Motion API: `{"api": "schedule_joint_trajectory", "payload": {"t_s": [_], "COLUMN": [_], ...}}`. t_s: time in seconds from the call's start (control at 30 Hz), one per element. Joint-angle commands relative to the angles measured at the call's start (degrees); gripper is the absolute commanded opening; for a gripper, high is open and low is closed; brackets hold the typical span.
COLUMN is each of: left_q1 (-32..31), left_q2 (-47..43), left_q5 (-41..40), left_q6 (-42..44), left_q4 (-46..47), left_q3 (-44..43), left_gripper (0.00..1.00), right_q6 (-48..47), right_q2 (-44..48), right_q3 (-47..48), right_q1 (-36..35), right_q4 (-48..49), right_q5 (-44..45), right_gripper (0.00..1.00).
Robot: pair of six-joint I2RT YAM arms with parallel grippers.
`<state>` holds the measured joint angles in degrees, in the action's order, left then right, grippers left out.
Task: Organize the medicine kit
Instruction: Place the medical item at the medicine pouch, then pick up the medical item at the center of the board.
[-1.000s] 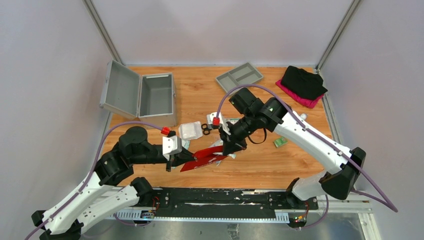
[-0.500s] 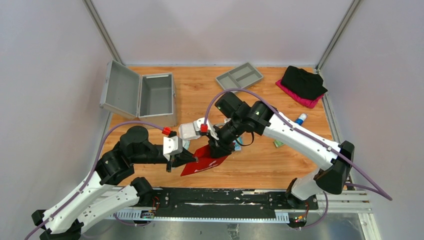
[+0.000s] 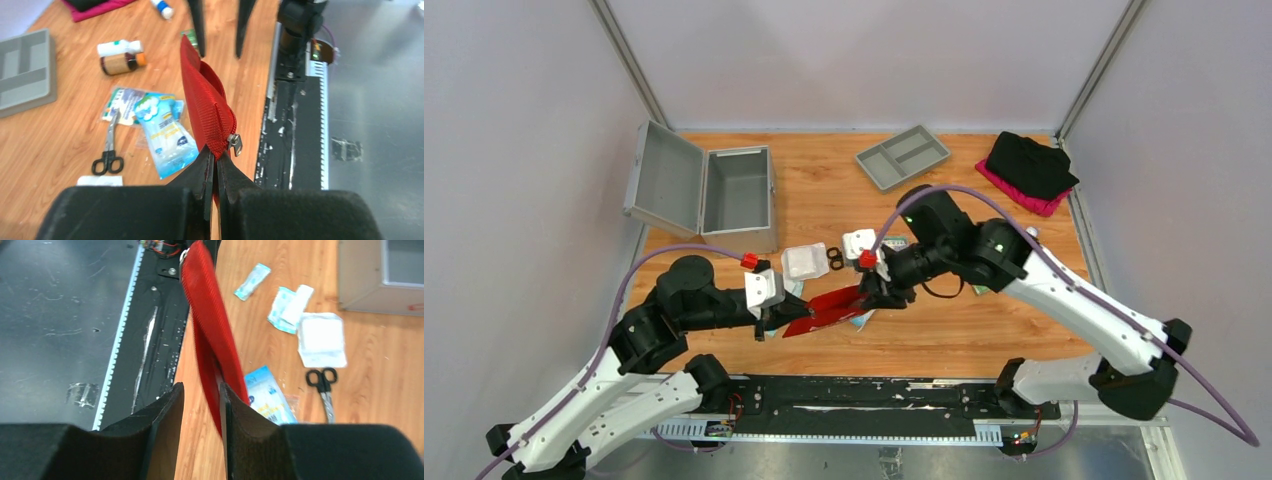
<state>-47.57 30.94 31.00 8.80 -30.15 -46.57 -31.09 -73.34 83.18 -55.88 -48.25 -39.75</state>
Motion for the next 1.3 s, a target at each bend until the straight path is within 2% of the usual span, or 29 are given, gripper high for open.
{"api": "schedule_joint_trajectory", "payload": {"t_s": [0.0, 0.07, 0.17, 0.27, 0.33, 0.37, 0.47, 0.63, 0.77, 0.9, 1.1, 1.27], "left_q1": [0.4, 0.4, 0.4, 0.4, 0.4, 0.4, 0.4, 0.4, 0.4, 0.4, 0.4, 0.4], "left_q2": [-1.8, -2.9, -5.6, -8.6, -10.3, -11.1, -13.1, -15.4, -15.8, -15.8, -15.9, -16.0], "left_q5": [-10.3, -18.4, -29.8, -41.6, -46.5, -49.9, -56.2, -62.7, -63.3, -62.1, -60.6, -60.4], "left_q6": [-1.8, -4.4, -7.9, -10.6, -11.5, -12.0, -12.8, -12.7, -12.5, -12.7, -12.7, -12.6], "left_q4": [-0.1, 1.0, 3.1, 4.5, 4.6, 4.4, 3.2, 1.8, 0.6, -0.1, -0.9, -1.4], "left_q3": [1.4, 2.2, 3.6, 4.1, 4.0, 3.9, 3.1, 1.6, 0.7, 0.4, 0.2, 0.1], "left_gripper": [0.0, 0.0, 0.0, 0.0, 0.0, 0.0, 0.0, 0.0, 0.0, 0.0, 0.0, 0.0], "right_q6": [8.5, 13.9, 24.1, 36.4, 43.3, 44.9, 51.9, 64.6, 68.7, 73.2, 78.8, 81.1], "right_q2": [9.2, 14.9, 23.5, 29.7, 31.0, 30.8, 25.6, 10.1, -5.3, -16.7, -29.5, -34.9], "right_q3": [-7.3, -13.1, -24.1, -34.3, -39.9, -41.8, -42.5, -38.5, -32.0, -27.3, -22.1, -20.2], "right_q1": [-0.4, -0.4, -0.3, -0.3, -0.3, -0.3, -0.4, -0.6, -0.7, -0.7, -0.7, -0.6], "right_q4": [10.2, 18.5, 33.8, 44.8, 50.2, 53.2, 54.2, 54.9, 56.1, 59.5, 64.0, 65.8], "right_q5": [10.2, 16.2, 30.4, 49.7, 55.7, 56.0, 56.8, 52.3, 43.0, 35.3, 31.5, 31.9], "right_gripper": [0.37, 0.42, 0.5, 0.52, 0.52, 0.52, 0.52, 0.52, 0.52, 0.56, 0.61, 0.61]}}
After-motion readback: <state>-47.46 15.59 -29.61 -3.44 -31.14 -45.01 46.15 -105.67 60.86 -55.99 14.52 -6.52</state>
